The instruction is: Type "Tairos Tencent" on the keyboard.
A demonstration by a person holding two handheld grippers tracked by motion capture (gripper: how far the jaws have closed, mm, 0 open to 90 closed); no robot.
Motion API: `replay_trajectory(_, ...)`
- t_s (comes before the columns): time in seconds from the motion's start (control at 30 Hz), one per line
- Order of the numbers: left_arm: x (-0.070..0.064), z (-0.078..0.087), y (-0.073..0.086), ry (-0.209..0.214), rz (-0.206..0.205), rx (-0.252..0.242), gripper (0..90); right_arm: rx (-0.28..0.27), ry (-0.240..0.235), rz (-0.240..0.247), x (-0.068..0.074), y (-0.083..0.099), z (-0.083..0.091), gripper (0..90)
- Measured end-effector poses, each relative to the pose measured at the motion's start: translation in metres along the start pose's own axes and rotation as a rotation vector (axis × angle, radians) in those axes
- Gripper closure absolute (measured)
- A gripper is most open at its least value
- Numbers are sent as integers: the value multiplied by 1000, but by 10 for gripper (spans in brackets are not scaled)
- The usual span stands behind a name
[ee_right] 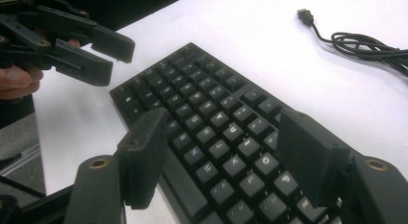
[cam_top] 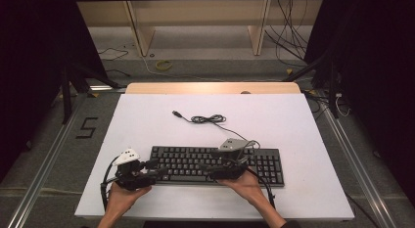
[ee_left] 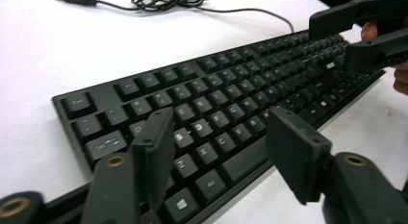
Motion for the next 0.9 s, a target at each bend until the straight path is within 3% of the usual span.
replay_trajectory(0.3, 8, 0, 6, -50, 10, 79, 602, 45, 22, -2, 0, -8, -22, 480)
replay_trajectory(0.77, 12, -2, 11, -82, -8, 152, 858, 107, 32, -7, 5, -12, -54, 813)
replay_trajectory(0.9, 13, -3, 13, -87, -3, 169, 892, 118, 26, 0, 8, -14, -61, 881)
Point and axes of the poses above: each handheld gripper's, and its own axes: z roughly backward along the jaws, y roughly out of its underside, x roughly to its left, the point moved 4 cm from there along -z, roughly forward along the jaws, and after that the axes turned 10 degrees about -z, right-handed, at the moved point
